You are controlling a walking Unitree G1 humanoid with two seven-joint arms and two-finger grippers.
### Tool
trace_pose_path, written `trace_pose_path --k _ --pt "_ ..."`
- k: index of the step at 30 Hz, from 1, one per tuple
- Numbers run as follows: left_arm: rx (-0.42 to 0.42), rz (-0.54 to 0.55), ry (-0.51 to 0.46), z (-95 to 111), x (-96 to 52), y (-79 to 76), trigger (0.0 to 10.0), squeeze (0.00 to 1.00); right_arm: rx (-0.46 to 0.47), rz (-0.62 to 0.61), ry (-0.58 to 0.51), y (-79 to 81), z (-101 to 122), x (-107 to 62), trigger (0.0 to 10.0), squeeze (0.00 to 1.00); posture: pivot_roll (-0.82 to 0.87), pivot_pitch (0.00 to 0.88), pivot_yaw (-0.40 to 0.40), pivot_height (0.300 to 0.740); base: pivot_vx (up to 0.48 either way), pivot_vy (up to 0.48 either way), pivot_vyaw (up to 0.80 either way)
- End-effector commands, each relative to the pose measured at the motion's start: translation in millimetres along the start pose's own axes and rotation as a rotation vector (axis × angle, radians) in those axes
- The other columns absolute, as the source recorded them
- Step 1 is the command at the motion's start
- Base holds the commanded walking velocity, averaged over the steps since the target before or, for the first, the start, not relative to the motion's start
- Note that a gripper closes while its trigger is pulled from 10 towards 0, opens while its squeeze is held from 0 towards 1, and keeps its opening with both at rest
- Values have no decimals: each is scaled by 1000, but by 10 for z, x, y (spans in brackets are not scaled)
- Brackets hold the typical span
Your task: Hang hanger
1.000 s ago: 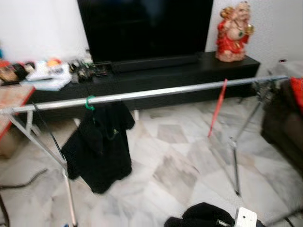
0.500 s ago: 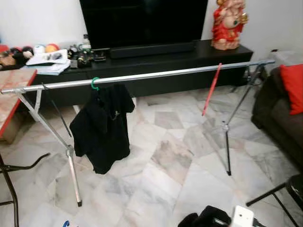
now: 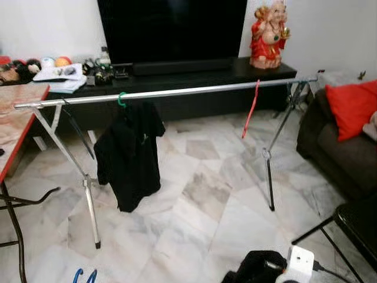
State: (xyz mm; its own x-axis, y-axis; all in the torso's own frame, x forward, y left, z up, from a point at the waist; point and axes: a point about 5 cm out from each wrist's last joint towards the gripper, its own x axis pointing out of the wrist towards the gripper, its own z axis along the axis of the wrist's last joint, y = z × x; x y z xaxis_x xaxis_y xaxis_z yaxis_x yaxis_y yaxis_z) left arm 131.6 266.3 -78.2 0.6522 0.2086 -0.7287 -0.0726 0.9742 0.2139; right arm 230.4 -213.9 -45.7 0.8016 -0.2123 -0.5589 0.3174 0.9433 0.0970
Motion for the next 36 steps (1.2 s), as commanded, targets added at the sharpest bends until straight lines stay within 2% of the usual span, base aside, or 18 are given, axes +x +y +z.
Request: trace_pose_path --k 1,6,8,11,13,19,20,21,22,23,24,25,27,30,32,34,36 --pt "2 13 -21 31 4 25 10000 0 3 8 -55 22 132 37 10000 0 173 27 14 740 0 0 0" --pt "-2 25 -82 96 4 27 10000 0 -3 35 -113 87 278 75 10000 0 169 13 13 740 0 0 0" --pt "1 29 -142 156 0 22 10000 0 -13 50 -171 121 433 108 10000 0 171 12 12 740 0 0 0" --pt "-9 23 -179 201 1 11 10000 0 -12 59 -226 150 592 138 10000 0 171 3 10 740 0 0 0" --pt "13 -45 -205 261 14 -27 10000 0 -44 75 -262 198 774 179 10000 0 174 1 2 740 0 0 0" --pt "121 -194 -223 329 27 -121 10000 0 -150 118 -316 325 1047 223 10000 0 164 7 2 740 0 0 0" --pt "171 -244 -228 345 27 -157 10000 0 -197 129 -324 379 1120 236 10000 0 161 13 3 740 0 0 0" --pt "171 -244 -228 345 27 -157 10000 0 -197 129 -324 379 1120 236 10000 0 161 13 3 740 0 0 0" --pt "218 -294 -251 413 36 -184 10000 0 -244 139 -329 438 1181 245 10000 0 156 15 4 740 0 0 0" --pt "258 -331 -376 876 101 -150 10000 0 -247 153 -342 474 1224 245 10000 0 151 15 3 740 0 0 0" --pt "285 -355 -469 1221 103 -131 10000 0 -242 162 -352 494 1249 244 10000 0 151 15 3 740 0 0 0" --pt "333 -417 -606 1844 -1 -158 10000 0 -283 186 -358 573 1306 247 10000 0 150 26 -2 740 0 0 0" --pt "367 -485 -644 2048 -97 -232 10000 0 -329 222 -368 674 1367 245 10000 0 155 34 -11 740 0 0 0" --pt "396 -544 -690 2146 -182 -289 10000 0 -354 266 -389 785 1437 234 10000 0 152 39 -19 740 0 0 0" --pt "376 -571 -721 2207 -226 -313 10000 0 -384 284 -383 845 1460 233 10000 0 155 44 -26 740 0 0 0" --pt "376 -643 -702 2219 -277 -356 10000 0 -407 294 -371 889 1477 237 10000 0 155 47 -29 740 0 0 0" --pt "450 -760 -610 2139 -368 -417 10000 0 -429 286 -357 903 1492 245 10000 0 148 48 -33 740 0 0 0"
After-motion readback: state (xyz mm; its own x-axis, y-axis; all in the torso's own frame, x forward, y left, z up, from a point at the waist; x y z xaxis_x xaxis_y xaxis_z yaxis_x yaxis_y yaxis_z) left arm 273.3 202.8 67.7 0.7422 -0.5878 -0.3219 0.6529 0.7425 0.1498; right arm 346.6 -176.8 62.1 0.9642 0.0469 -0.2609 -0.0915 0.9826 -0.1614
